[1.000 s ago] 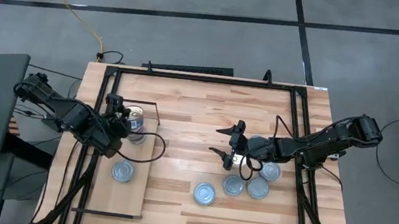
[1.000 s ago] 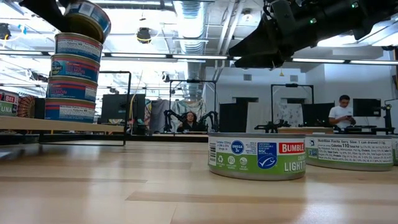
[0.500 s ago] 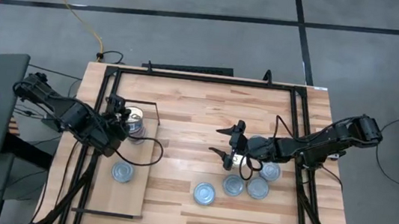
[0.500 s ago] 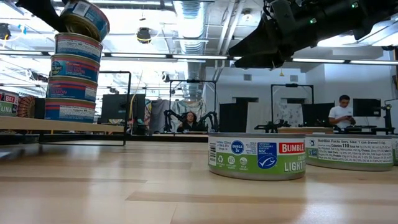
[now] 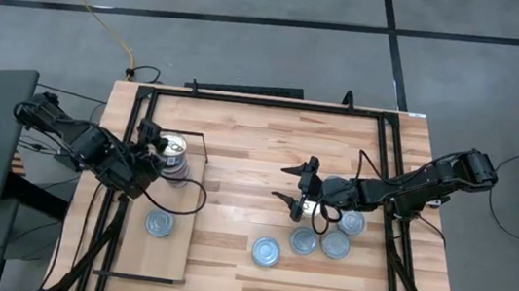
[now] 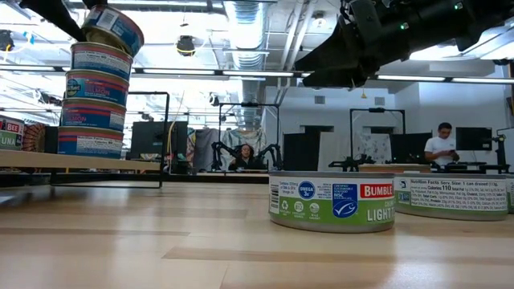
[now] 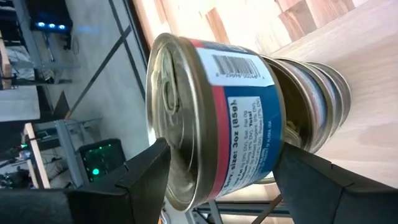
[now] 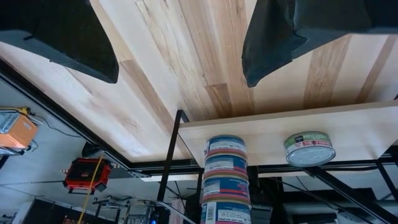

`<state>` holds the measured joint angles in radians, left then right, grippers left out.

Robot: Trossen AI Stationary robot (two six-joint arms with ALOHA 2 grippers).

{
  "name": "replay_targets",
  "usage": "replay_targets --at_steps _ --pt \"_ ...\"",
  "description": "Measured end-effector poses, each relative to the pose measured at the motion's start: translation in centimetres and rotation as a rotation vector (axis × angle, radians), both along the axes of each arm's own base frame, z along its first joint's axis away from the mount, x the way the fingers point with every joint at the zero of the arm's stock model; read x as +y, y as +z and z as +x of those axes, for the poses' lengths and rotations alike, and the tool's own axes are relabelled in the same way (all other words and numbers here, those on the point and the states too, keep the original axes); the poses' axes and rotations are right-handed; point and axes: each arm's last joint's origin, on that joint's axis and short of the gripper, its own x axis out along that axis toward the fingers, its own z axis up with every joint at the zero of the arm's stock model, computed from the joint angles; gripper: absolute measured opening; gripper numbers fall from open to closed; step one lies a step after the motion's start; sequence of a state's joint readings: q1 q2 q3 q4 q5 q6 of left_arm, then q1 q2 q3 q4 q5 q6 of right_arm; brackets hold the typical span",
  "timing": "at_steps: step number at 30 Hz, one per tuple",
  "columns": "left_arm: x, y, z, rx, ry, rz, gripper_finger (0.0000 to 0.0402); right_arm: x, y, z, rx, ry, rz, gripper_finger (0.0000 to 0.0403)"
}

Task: Stack canned seafood by type on shelf
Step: Stack the left blue and pink tuna can on the blue and pink tuna can on the shelf

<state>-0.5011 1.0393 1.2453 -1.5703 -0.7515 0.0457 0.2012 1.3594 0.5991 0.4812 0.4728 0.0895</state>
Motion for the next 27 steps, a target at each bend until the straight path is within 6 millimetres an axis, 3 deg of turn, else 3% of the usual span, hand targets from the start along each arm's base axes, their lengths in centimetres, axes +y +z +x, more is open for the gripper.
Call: replay_targets --at_steps 27 --pt "0.5 0.4 -1.0 0.001 -0.043 -0.028 0.0263 0.0 0.0 0.0 -0.005 -0.003 0.010 0.0363"
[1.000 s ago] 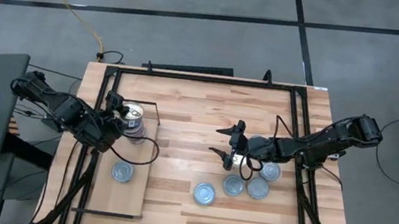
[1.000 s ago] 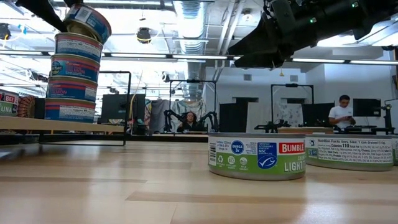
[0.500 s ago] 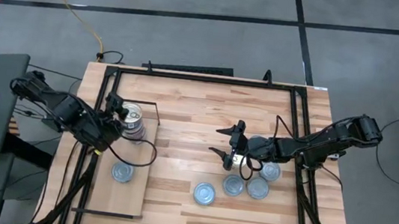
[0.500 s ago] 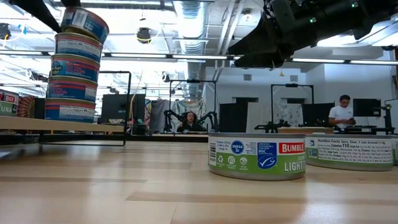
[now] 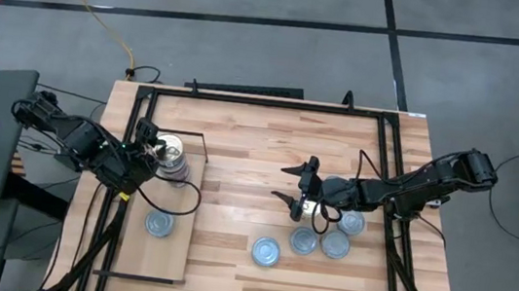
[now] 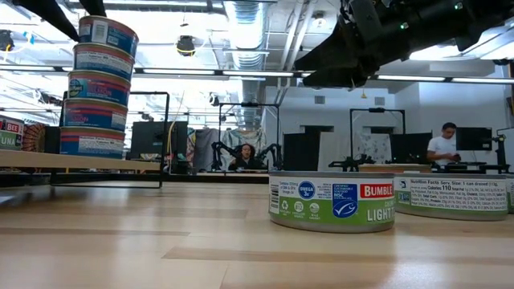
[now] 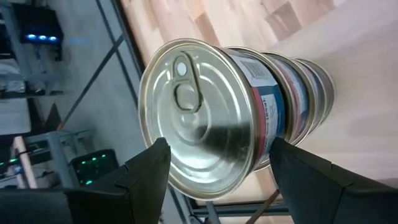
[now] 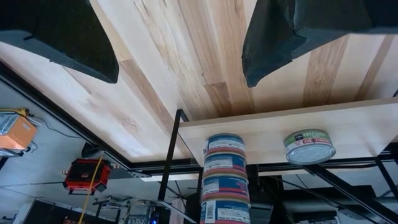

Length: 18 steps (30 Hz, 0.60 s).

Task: Stack canned seafood by type on shelf
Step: Stack the left blue and pink tuna can on the blue and pink tuna can on the shelf, then stack the green and white tuna can on the green and white tuna can on the shelf

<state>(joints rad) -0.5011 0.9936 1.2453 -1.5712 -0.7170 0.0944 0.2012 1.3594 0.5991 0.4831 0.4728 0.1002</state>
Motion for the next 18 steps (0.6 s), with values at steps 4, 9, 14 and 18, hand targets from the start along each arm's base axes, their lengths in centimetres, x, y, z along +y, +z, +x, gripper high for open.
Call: replay_targets --at_steps 4,9,14,18 --pt "0.0 0.0 0.0 -0.006 0.006 0.005 0.0263 0.0 -0.2 0.0 0.011 -0.006 0.019 0.0363" --pt "-0.2 -0.1 0.1 0.004 0.020 -0.046 0.0263 -0.2 -0.3 -0.1 0.026 -0.015 0.022 0.0363" --pt "-0.1 0.5 0.1 -0.017 0.017 -0.053 0.0263 -0.2 -0.3 -0.1 0.023 -0.018 0.029 0.0363" --pt "0.0 2.6 -0.2 -0.091 0.017 -0.102 0.0261 -0.2 -0.3 -0.1 0.020 -0.021 0.039 0.0363"
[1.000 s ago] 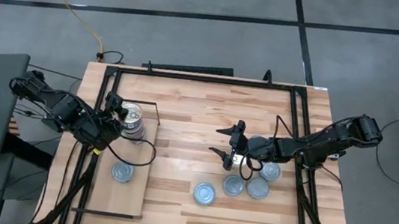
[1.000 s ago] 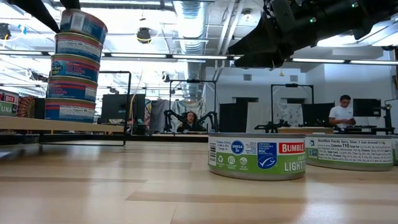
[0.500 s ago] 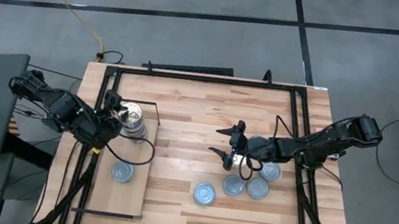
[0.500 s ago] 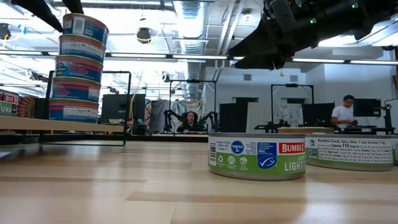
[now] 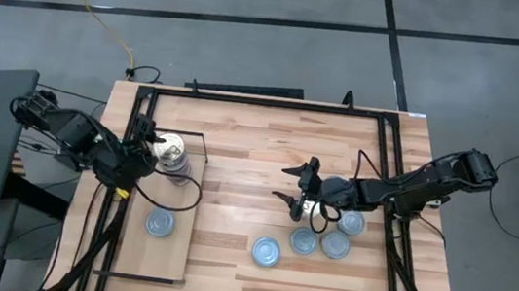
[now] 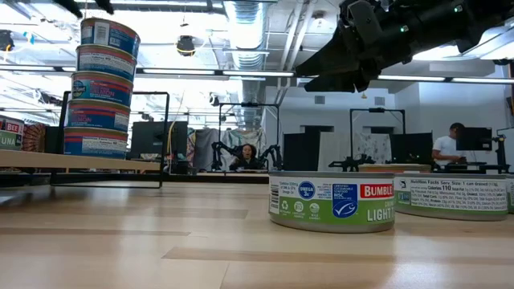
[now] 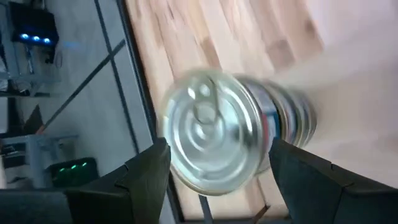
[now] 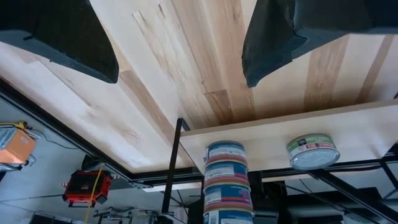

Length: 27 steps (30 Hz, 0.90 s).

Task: Stack canned seafood by type on shelf
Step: Stack the green and white tuna can on the green and white tuna can on the shelf

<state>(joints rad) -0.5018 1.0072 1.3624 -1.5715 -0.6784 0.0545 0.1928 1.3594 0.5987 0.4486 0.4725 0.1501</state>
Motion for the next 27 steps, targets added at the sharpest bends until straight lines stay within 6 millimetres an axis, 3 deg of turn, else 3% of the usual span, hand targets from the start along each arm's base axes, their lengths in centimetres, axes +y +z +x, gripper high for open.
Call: replay_targets --at_steps 5,11,19,23,27 --pt "-0.5 2.4 0.4 -0.179 -0.032 -0.185 0.0243 -0.3 0.0 0.0 -0.002 -0.013 0.009 0.0363" --pt "-2.3 2.5 4.2 -0.379 -0.085 -0.286 0.0222 -1.0 -0.7 -0.2 0.066 0.012 0.110 0.0363" --pt "-2.5 -0.4 12.3 -0.354 -0.126 -0.472 0.0206 -1.8 -0.5 -1.0 0.154 0.032 0.222 0.0363" --pt "-2.4 -2.5 16.2 -0.318 -0.138 -0.532 0.0206 -0.6 -0.3 -1.2 0.233 0.116 0.259 0.0357" --pt "-3.0 -5.4 19.2 -0.237 -0.165 -0.477 0.0206 0.8 -0.5 -1.5 0.308 0.259 0.308 0.0341"
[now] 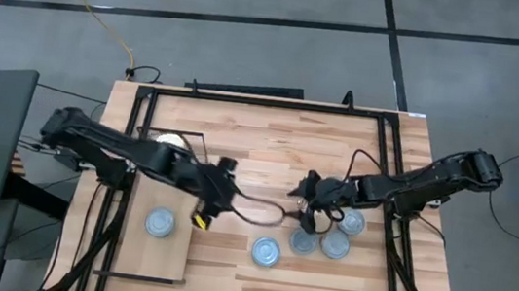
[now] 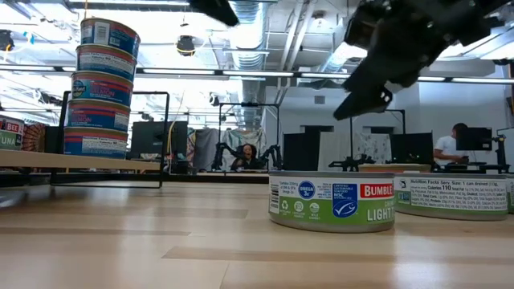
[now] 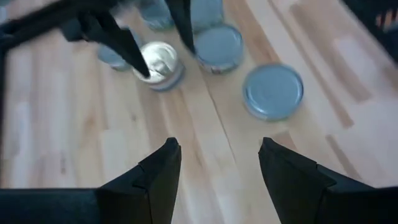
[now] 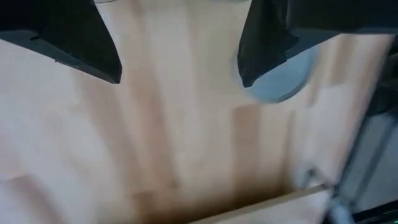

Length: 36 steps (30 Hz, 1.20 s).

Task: Stack canned seafood by type on shelf
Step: Stack the green and white tuna can on the green and white tuna can on the shelf

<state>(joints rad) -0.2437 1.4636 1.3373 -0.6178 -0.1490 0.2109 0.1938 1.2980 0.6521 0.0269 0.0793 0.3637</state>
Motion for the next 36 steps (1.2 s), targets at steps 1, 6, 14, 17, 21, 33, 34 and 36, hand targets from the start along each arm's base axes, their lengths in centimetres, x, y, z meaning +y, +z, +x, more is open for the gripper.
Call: replay_targets --at_steps 1,6,14,17,21,33,34,36 --pt "-0.2 -0.7 0.6 0.022 -0.009 0.010 0.0206 0.3 0.0 -0.1 0.004 0.028 0.020 0.0335" --pt "-0.5 -2.5 3.2 0.079 -0.083 -0.003 0.0206 1.2 -0.3 -0.6 0.065 0.062 0.058 0.0317" --pt "-1.6 -2.3 4.3 -0.100 -0.284 -0.100 0.0206 -1.1 -1.3 -2.0 0.332 -0.054 0.044 0.0310" --pt "-1.3 -3.0 4.8 -0.169 -0.282 -0.100 0.0206 -3.1 -1.1 -2.2 0.418 -0.139 0.040 0.0310" --pt "-0.3 -4.0 5.3 -0.262 -0.246 -0.119 0.0206 -5.2 -0.6 -2.4 0.464 -0.162 0.044 0.0310" --pt "1.2 -6.4 5.0 -0.250 -0.269 -0.089 0.0206 -5.7 0.0 -0.8 0.291 0.065 0.028 0.0291" --pt "1.1 -6.7 4.9 -0.242 -0.263 -0.072 0.0206 -5.0 0.1 -0.5 0.257 0.108 0.001 0.0290" --pt "1.2 -7.2 4.8 -0.231 -0.234 -0.030 0.0206 -3.5 0.4 0.5 0.153 0.194 -0.046 0.0290"
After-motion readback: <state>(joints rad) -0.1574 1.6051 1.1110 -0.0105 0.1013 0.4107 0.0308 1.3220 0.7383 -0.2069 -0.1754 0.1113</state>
